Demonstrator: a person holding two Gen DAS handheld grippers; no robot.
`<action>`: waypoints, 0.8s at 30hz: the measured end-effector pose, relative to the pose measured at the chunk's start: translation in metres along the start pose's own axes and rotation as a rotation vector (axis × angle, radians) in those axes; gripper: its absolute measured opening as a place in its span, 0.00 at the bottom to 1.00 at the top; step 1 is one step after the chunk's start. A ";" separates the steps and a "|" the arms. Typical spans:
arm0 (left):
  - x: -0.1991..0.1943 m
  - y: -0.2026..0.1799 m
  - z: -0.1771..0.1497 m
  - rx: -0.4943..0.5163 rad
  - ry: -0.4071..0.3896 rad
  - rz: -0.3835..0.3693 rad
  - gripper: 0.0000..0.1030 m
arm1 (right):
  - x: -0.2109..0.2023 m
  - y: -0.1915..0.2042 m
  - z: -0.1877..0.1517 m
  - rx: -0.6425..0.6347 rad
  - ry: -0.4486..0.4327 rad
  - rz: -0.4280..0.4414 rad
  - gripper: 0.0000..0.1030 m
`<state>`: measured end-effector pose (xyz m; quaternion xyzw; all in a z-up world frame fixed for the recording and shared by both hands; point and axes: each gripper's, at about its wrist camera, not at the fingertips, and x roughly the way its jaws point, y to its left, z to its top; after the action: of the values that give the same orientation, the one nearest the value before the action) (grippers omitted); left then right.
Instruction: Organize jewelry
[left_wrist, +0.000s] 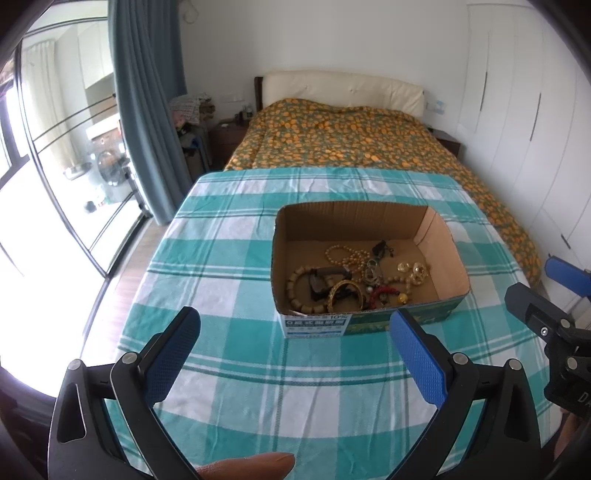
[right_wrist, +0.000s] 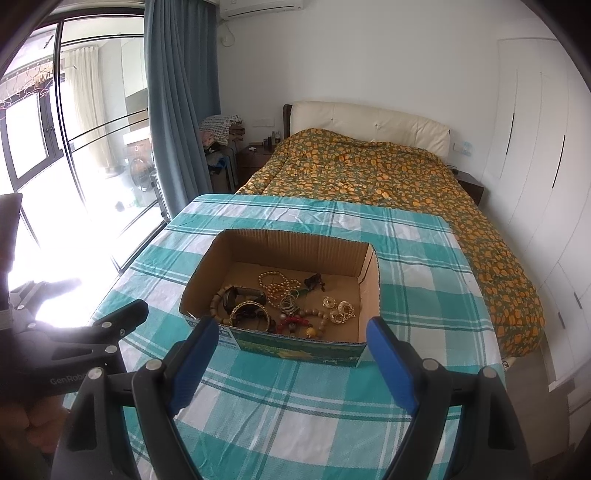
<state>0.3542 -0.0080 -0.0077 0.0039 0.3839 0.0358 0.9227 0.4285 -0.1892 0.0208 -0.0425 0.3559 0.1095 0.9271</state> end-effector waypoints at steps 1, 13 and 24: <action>-0.001 -0.001 0.000 0.000 -0.001 0.000 0.99 | -0.001 0.000 0.000 0.001 -0.002 -0.001 0.81; -0.005 -0.003 0.002 0.010 -0.005 0.001 0.99 | -0.002 0.002 0.001 -0.009 -0.005 -0.008 0.81; -0.007 -0.002 0.005 0.009 -0.012 0.004 0.99 | -0.005 0.002 0.004 -0.014 -0.009 -0.012 0.81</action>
<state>0.3530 -0.0105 0.0006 0.0091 0.3787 0.0358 0.9248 0.4269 -0.1877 0.0268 -0.0505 0.3509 0.1064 0.9290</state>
